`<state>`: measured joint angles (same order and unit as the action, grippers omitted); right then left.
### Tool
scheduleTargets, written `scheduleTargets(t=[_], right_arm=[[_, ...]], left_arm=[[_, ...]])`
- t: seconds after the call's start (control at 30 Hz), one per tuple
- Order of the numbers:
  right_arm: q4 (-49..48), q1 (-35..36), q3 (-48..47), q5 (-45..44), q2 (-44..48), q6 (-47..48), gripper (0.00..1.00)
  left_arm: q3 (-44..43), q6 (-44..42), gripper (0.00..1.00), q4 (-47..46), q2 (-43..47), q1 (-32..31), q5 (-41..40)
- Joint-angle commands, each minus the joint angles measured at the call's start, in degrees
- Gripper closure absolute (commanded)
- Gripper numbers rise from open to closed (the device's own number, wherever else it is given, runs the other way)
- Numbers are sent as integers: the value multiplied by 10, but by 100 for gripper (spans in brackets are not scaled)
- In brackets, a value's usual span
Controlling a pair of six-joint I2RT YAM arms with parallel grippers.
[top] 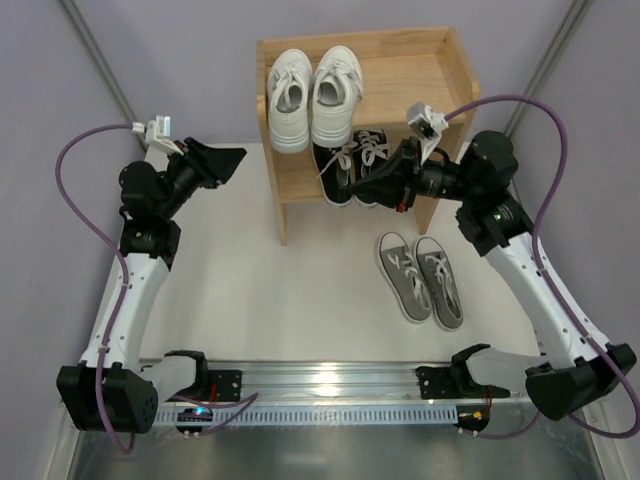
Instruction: Place and organize the shoes onto the shoe shelf
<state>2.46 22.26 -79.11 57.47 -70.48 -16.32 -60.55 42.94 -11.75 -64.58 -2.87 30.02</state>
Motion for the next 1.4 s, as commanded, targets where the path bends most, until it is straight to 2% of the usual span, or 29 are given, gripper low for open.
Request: scheduleTargets(t=[0.0, 0.07, 0.17, 0.33, 0.5, 0.63, 0.7, 0.8, 0.9, 1.03, 1.07, 1.17, 1.23, 1.27, 1.37], right_arm=[[-71, 6, 55, 38, 66, -15, 96], [-90, 15, 65, 38, 70, -19, 96], [-74, 47, 28, 29, 28, -9, 96], [57, 127, -123, -58, -65, 73, 96], [72, 131, -229, -140, -156, 66, 96], [73, 131, -259, -193, -189, 57, 96], [77, 135, -264, -255, -194, 59, 96], [81, 136, -257, -308, -200, 64, 96], [69, 136, -236, -307, -191, 70, 96], [46, 135, -209, -212, -163, 69, 96], [46, 135, -201, -160, -153, 70, 96], [51, 135, -131, -113, -73, 79, 96], [72, 136, -44, -143, 14, 93, 96], [89, 137, -15, -214, 41, 101, 96], [168, 136, 88, -343, 128, 122, 96]], left_arm=[[2, -12, 56, -9, 38, 2, 0], [6, -10, 56, -12, 37, 2, 0], [8, -4, 56, -16, 28, 2, 6], [11, 3, 57, -27, 18, 2, 10], [2, -1, 58, -17, 14, 2, 14], [3, -5, 58, -13, 16, 2, 12], [3, -5, 59, -13, 16, 2, 12], [2, -3, 59, -15, 13, 2, 13], [1, -2, 59, -15, 13, 1, 14], [0, -3, 60, -6, 19, 2, 17], [0, -6, 60, 0, 30, 2, 17], [-11, -22, 62, 51, 68, 2, 9], [-4, -30, 62, 80, 100, 2, 7], [3, -31, 62, 101, 133, 2, 5], [59, -32, 61, 116, 189, 1, 6]])
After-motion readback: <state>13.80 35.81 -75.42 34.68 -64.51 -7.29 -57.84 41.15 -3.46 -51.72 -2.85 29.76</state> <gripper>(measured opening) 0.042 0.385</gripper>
